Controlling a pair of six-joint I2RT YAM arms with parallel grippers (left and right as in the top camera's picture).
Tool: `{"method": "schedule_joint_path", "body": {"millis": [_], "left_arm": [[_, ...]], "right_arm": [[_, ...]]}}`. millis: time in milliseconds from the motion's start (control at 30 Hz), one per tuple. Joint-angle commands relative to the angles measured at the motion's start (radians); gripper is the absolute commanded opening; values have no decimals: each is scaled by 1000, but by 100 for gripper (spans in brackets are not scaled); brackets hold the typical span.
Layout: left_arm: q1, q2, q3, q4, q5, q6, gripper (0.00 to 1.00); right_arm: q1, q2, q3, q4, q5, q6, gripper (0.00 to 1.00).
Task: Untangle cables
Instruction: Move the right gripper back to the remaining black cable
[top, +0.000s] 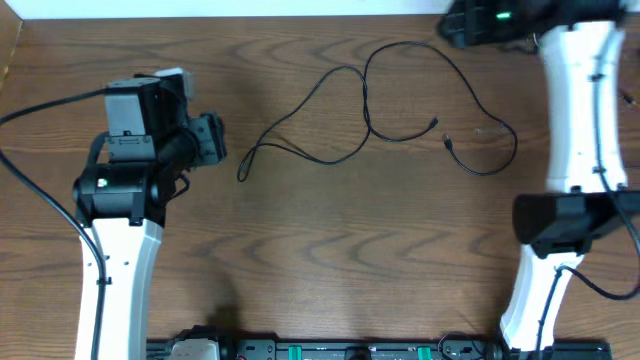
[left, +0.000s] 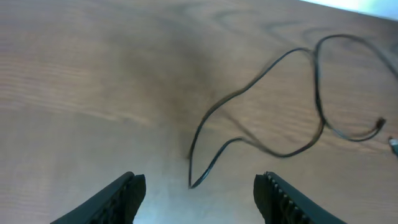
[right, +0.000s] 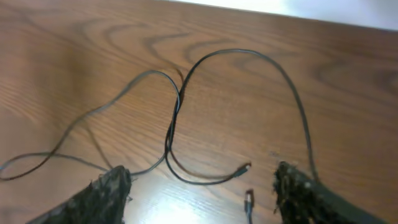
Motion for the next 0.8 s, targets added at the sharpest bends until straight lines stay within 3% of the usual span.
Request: {"method": "schedule_joint_path", "body": {"millis": [0,267,767], "left_arm": [[23,0,7,-23,-16,-16,61],[35,9,7,-34,-19,-16,61],[35,24,7,-37,-18,-16,61]], "right_arm": [[79,9,-80,39,201,121,68],[223,9,-321,219,232,201,54],[342,9,-639,469,333,266,42]]}}
